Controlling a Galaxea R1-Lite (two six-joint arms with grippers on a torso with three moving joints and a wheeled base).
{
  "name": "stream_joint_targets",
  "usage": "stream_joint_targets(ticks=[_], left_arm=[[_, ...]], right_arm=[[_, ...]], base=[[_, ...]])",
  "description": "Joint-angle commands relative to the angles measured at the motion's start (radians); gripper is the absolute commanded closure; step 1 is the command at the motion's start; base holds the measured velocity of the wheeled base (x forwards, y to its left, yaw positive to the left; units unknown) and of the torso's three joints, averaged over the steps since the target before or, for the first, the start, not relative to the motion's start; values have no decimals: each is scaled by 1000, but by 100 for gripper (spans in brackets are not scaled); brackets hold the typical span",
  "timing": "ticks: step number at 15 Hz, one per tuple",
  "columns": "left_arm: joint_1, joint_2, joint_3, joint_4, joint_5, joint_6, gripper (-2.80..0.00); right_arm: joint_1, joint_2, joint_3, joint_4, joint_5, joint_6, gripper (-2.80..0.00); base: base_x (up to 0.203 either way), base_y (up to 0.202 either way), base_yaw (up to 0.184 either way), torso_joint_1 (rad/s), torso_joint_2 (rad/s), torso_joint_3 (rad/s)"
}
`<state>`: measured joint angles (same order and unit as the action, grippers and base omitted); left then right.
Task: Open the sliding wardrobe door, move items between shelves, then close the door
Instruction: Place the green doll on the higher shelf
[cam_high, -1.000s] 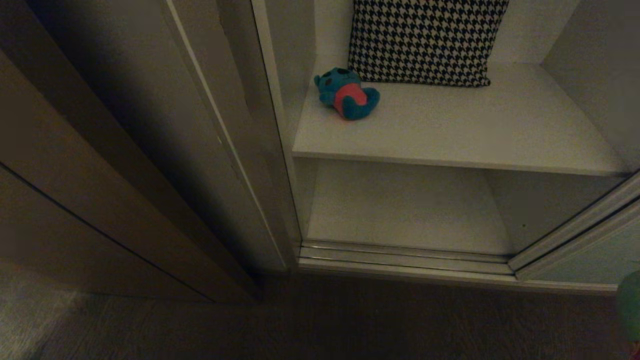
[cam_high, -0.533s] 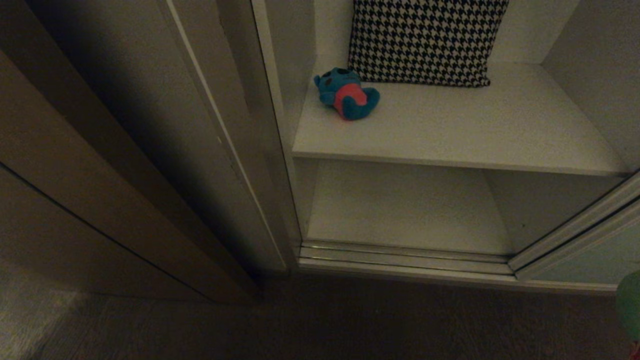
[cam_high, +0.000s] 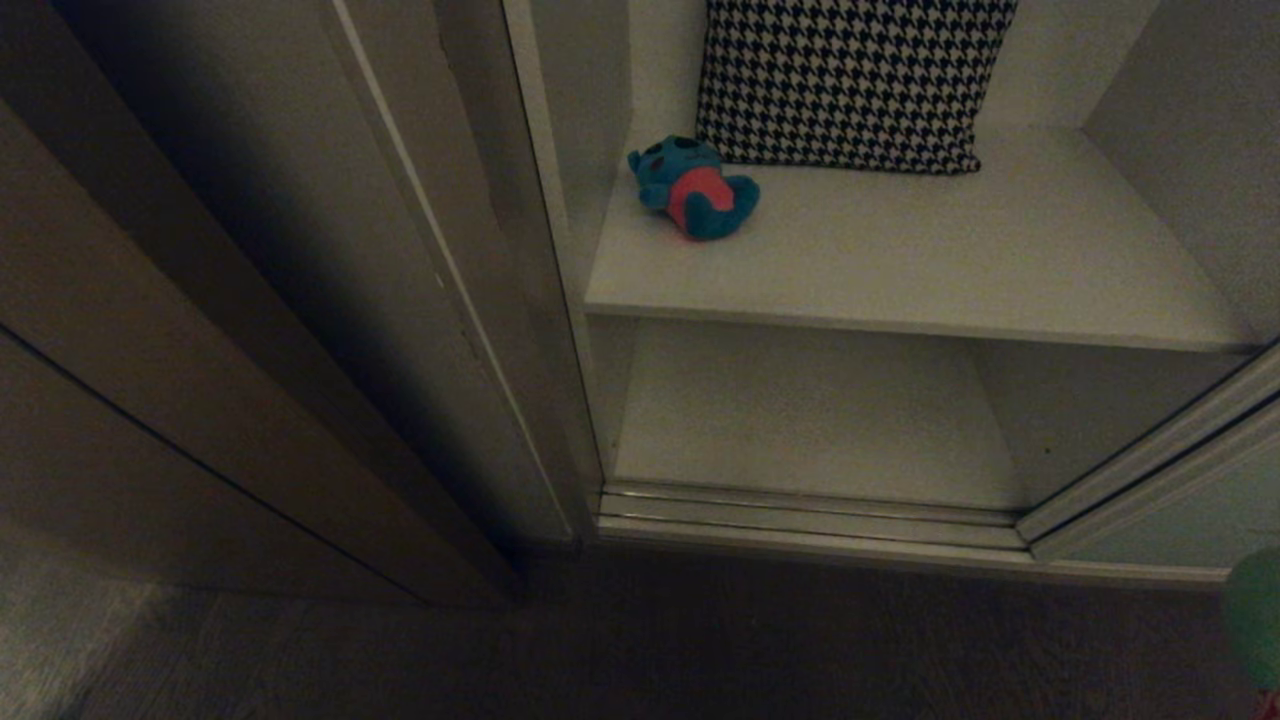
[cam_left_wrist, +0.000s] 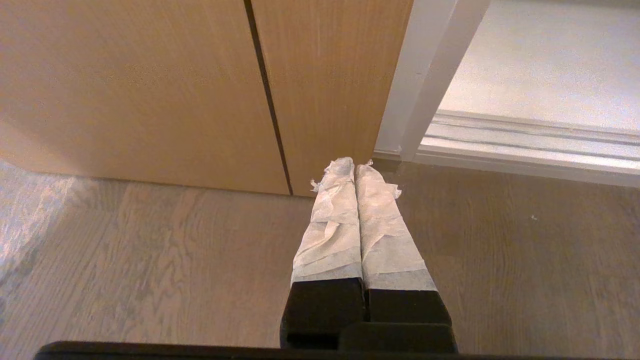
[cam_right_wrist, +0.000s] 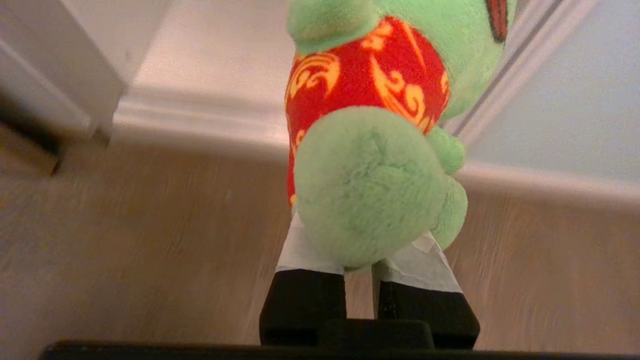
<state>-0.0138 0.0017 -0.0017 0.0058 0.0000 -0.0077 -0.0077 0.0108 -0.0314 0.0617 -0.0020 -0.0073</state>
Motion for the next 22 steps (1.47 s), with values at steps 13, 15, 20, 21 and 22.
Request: stream_joint_targets(ticks=[13, 15, 20, 21, 22], left_arm=[[0, 1, 0, 0, 0, 0, 0], [0, 1, 0, 0, 0, 0, 0], [0, 1, 0, 0, 0, 0, 0], [0, 1, 0, 0, 0, 0, 0], [0, 1, 0, 0, 0, 0, 0]], right_arm=[[-25, 938, -877, -82, -32, 155, 0], [-47, 1081, -923, -177, -63, 140, 0], [-92, 1420, -1023, -405, -98, 93, 0], [-98, 1489, -1064, -427, -99, 90, 0], [-101, 1556, -1117, -438, -100, 88, 0]], base=[[0, 0, 0, 0, 0, 0], [0, 0, 0, 0, 0, 0], [0, 0, 0, 0, 0, 0], [0, 0, 0, 0, 0, 0], [0, 0, 0, 0, 0, 0]])
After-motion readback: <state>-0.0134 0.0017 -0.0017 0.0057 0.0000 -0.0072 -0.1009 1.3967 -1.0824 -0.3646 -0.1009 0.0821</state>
